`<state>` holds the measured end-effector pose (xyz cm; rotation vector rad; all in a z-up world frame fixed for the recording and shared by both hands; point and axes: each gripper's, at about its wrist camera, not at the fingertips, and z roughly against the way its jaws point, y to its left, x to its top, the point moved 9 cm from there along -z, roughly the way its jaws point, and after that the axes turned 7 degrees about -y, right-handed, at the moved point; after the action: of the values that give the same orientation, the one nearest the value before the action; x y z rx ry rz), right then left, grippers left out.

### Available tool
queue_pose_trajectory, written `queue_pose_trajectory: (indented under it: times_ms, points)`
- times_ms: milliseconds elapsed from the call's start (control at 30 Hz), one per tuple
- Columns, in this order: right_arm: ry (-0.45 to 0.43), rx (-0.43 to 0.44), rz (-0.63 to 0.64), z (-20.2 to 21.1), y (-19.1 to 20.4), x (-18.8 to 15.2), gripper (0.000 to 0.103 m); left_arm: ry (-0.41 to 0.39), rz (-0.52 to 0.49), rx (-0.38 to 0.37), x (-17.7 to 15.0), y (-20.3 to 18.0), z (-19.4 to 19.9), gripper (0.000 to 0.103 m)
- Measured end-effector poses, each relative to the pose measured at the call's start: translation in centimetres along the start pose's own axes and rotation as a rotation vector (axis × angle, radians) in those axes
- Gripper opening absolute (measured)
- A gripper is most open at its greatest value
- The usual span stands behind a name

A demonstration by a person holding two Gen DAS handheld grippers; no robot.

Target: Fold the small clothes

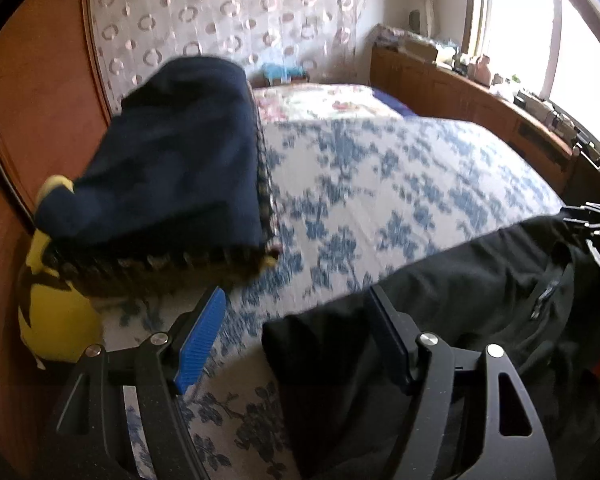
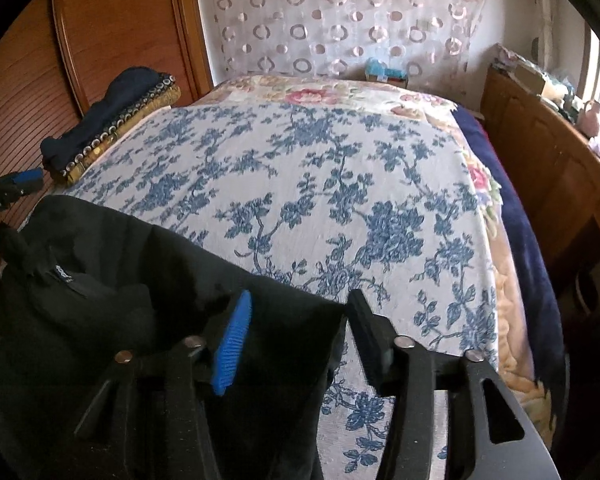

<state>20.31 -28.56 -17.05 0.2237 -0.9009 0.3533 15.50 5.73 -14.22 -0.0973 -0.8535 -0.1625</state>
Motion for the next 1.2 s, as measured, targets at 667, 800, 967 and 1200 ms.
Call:
queue_pose_trajectory:
  times_ms: [667, 800, 967, 1200]
  points:
    - [0.033, 0.012, 0.016, -1.8, 0.2, -1.2, 0.067, 0.058, 0.057, -0.030, -2.2, 0.8, -1.2, 0.075]
    - [0.035, 0.018, 0.020, -1.8, 0.4, -1.2, 0.066, 0.062, 0.066, -0.036, -2.3, 0.9, -1.1, 0.076]
    - [0.039, 0.024, 0.031, -2.0, 0.7, -1.2, 0.067, 0.073, 0.074, -0.034, -2.2, 0.8, -1.2, 0.076]
    - [0.033, 0.026, 0.050, -2.1, 1.1, -1.5, 0.066, 0.072, 0.079, -0.093, -2.0, -0.3, -1.1, 0.048]
